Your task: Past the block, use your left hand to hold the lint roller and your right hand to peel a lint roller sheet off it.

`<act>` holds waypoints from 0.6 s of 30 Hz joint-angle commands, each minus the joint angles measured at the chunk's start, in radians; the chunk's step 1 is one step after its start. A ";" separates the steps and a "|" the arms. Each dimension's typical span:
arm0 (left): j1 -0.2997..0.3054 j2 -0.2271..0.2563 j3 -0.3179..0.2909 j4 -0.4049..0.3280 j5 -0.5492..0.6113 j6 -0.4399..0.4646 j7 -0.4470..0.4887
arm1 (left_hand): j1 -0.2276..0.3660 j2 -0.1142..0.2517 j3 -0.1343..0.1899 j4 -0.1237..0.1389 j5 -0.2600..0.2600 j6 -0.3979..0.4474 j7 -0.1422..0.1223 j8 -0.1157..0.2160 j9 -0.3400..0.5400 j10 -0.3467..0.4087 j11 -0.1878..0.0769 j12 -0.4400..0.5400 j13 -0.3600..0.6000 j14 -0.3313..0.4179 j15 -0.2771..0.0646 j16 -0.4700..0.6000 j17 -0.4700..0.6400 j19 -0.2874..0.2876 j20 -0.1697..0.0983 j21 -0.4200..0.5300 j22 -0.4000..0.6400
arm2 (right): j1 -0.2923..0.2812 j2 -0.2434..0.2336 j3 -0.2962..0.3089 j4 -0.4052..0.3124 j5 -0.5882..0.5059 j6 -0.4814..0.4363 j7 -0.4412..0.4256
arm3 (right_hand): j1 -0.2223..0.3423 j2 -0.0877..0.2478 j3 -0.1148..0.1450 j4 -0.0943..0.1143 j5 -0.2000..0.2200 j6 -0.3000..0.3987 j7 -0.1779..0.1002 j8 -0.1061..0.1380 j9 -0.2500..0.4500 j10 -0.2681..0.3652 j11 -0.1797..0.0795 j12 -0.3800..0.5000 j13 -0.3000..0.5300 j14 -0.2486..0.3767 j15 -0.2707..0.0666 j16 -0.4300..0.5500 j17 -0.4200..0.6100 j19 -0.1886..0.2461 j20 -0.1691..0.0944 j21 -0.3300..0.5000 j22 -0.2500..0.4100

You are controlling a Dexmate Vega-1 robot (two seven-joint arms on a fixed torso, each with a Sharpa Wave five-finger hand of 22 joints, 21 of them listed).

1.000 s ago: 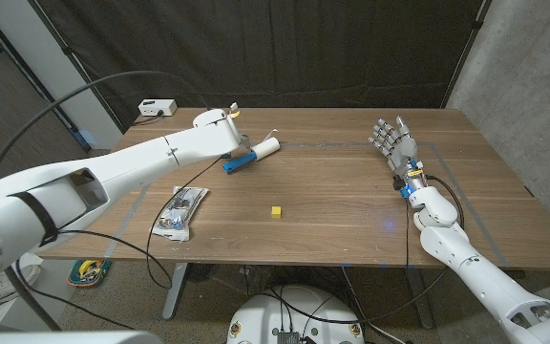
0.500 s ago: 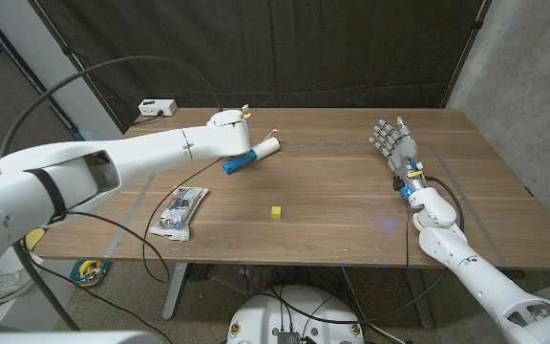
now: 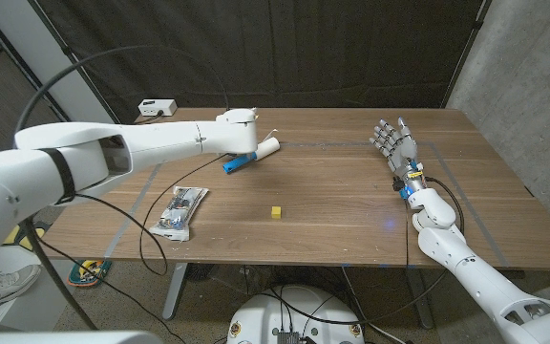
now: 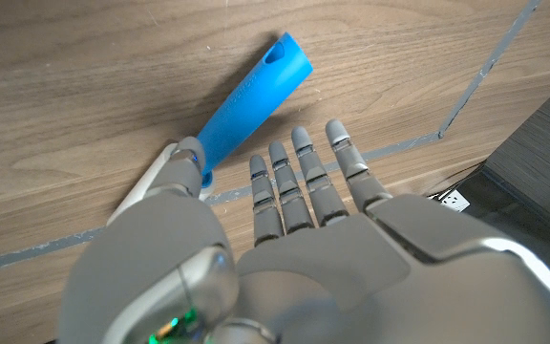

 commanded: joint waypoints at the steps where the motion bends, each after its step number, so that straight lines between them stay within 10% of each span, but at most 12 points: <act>1: -0.055 -0.053 0.086 0.085 0.000 -0.027 -0.094 | 0.013 -0.010 -0.013 -0.004 0.001 0.005 0.002 -0.004 0.003 -0.001 -0.005 -0.003 0.000 -0.003 -0.043 -0.003 -0.002 0.004 -0.003 0.000 0.001 | 0.007 0.008 0.003 0.022 0.005 0.008 0.008 | 0.001 0.008 0.001 0.009 -0.001 0.010 0.001 0.002 0.006 0.008 0.002 0.006 0.003 0.010 -0.001 0.006 0.002 0.009 0.004 0.010 0.006; 18: -0.067 -0.126 0.148 0.188 0.038 -0.052 -0.146 | 0.126 0.072 0.025 -0.018 0.013 0.047 -0.002 -0.005 0.004 0.027 -0.013 -0.004 0.003 0.020 -0.053 0.010 -0.001 0.018 -0.005 0.000 0.001 | 0.014 0.016 0.004 0.044 0.007 0.010 0.009 | -0.001 0.011 0.001 0.010 -0.002 0.013 -0.002 0.002 0.006 0.013 0.006 0.006 0.003 0.015 0.000 0.006 0.002 0.011 0.004 0.010 0.006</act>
